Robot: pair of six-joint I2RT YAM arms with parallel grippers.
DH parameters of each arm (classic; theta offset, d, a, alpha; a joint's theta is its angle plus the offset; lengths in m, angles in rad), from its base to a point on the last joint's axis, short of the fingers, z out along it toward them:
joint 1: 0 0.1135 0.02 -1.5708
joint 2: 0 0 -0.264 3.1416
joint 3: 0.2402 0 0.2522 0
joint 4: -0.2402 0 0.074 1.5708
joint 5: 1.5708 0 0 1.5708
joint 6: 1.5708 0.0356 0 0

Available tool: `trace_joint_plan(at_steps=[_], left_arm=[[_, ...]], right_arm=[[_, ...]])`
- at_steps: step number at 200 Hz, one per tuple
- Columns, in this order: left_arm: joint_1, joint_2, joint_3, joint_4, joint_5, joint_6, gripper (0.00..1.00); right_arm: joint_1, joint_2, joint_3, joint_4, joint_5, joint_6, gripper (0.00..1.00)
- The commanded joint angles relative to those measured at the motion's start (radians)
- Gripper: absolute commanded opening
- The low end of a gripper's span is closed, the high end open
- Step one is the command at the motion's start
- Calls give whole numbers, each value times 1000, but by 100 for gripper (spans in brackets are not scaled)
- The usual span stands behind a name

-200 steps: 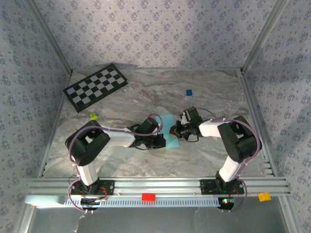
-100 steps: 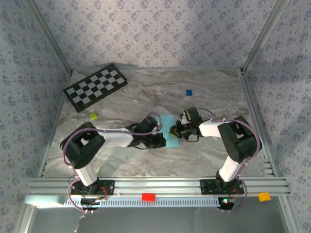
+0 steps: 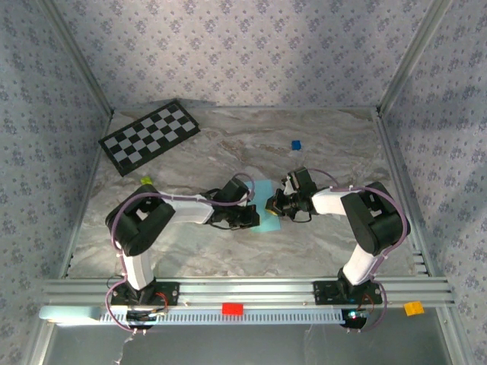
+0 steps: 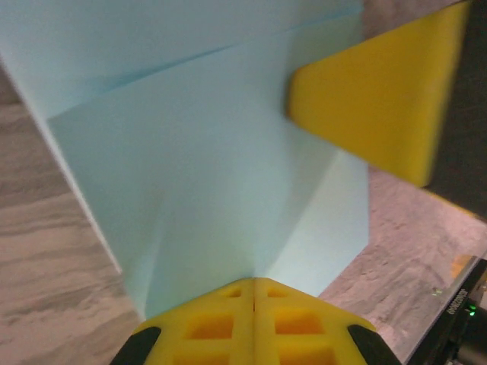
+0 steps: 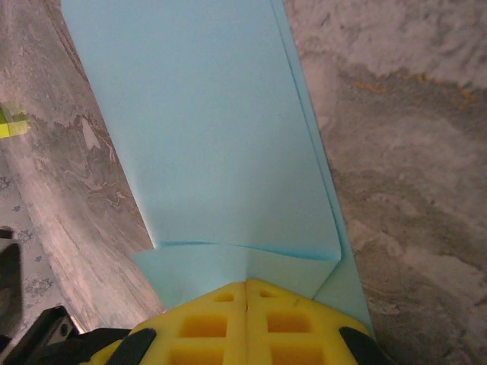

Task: Fold a paper plane with a square sheet of paper (pick it up from the middle)
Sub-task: Fold the triangle a second time at the center of the table.

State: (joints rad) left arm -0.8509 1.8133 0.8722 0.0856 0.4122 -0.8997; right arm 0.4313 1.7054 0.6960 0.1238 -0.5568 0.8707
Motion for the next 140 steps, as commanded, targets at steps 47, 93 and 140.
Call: trace_joint_plan(at_steps=[47,93,140], left_arm=[[-29,23,-59,-69,-35,21,0],[-34,16,-41,-120,-67,46,0],[-34,11,-42,-126,-81,44,0]], right_arm=[[-5,-71,13,-81,37,-48,5],[48,-102,21,-84,-5,-75,6],[97,-21,-26,-65,24,-64,4]])
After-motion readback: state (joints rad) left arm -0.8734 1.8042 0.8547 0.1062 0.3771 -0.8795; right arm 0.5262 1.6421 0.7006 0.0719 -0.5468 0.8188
